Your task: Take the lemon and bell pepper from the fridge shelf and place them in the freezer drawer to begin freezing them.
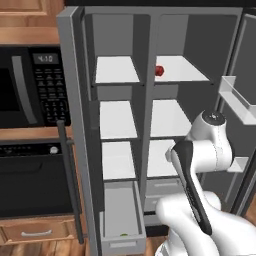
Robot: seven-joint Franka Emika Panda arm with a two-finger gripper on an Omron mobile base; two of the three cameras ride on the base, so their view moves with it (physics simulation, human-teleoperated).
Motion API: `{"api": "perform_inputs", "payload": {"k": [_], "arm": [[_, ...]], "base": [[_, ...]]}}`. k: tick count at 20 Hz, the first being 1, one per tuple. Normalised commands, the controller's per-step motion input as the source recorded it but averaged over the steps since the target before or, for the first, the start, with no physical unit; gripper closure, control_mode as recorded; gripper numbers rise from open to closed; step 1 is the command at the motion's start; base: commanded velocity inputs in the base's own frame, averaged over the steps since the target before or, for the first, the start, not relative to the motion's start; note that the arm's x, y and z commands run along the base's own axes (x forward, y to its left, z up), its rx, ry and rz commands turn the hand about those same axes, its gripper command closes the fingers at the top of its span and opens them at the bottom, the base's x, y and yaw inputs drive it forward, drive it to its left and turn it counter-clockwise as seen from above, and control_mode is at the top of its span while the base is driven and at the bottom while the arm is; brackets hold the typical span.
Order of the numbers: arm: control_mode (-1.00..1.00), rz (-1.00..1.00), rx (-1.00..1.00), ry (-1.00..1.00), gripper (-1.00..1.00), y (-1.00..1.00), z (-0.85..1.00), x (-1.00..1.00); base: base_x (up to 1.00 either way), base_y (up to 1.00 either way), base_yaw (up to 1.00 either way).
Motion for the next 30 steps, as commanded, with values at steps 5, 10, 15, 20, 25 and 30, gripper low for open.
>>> {"api": "perform_inputs", "payload": {"k": [5,10,15,20,25,30], "arm": [[1.00,0.00,0.00,0.00,-1.00,0.00,0.00,0.00],[1.00,0.00,0.00,0.00,-1.00,0.00,0.00,0.00],[-1.00,0.01,0.00,-0.04,-1.00,-0.13,0.31,0.00],[-1.00,0.00,0.00,-0.16,-1.00,-0.26,0.98,0.21],[-1.00,0.01,0.00,-0.12,-1.00,-0.13,0.91,0.63],[-1.00,0.07,-0.02,-0.10,-1.00,0.00,0.79,0.70]], "base": [[0.36,-0.18,0.00],[0.24,-0.25,0.00],[0.02,-0.07,0.01],[0.00,0.00,0.00],[0.00,0.00,0.00],[0.00,0.00,0.00]]}}
